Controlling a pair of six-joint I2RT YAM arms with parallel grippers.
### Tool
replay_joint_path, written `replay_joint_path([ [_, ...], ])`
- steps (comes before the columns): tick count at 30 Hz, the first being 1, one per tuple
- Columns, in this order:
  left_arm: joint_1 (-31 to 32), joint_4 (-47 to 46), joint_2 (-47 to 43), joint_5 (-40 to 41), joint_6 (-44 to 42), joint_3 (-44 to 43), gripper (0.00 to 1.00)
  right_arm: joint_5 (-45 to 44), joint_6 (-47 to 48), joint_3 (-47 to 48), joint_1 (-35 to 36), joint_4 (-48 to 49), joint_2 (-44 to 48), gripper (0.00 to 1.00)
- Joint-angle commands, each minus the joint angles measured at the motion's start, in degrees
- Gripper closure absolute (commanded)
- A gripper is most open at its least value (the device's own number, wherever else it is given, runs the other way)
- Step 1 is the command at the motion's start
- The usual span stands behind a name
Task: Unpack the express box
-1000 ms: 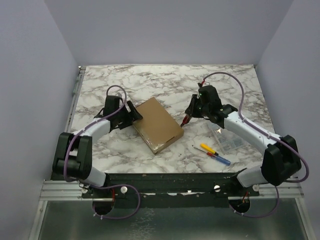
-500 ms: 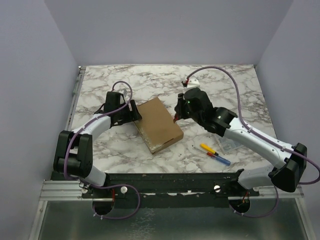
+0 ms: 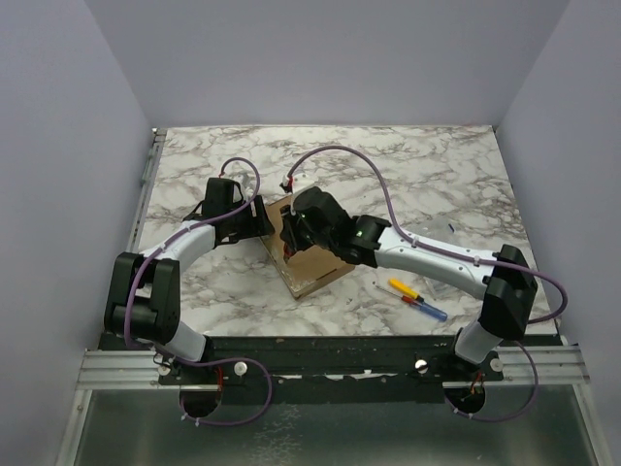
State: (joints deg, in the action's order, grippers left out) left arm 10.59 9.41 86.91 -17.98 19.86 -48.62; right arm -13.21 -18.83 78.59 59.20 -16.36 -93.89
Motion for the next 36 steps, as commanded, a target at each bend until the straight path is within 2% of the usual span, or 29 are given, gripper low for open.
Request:
replay_joint_path([
  [1, 0.13, 1.84, 0.60, 0.05, -1.84, 0.63, 0.30, 0.03, 1.53, 3.69, 1.83, 2.77, -1.48, 1.00],
  [26, 0.61, 1.72, 1.33, -0.21, -1.25, 0.72, 0.32, -3.14, 2.15, 5.42, 3.26, 2.63, -7.71, 1.00],
  [36, 0.71, 1.97, 2.67, 3.96, 0.27, 0.90, 0.32, -16.38, -1.15, 8.58, 10.50, -10.32, -9.03, 1.00],
])
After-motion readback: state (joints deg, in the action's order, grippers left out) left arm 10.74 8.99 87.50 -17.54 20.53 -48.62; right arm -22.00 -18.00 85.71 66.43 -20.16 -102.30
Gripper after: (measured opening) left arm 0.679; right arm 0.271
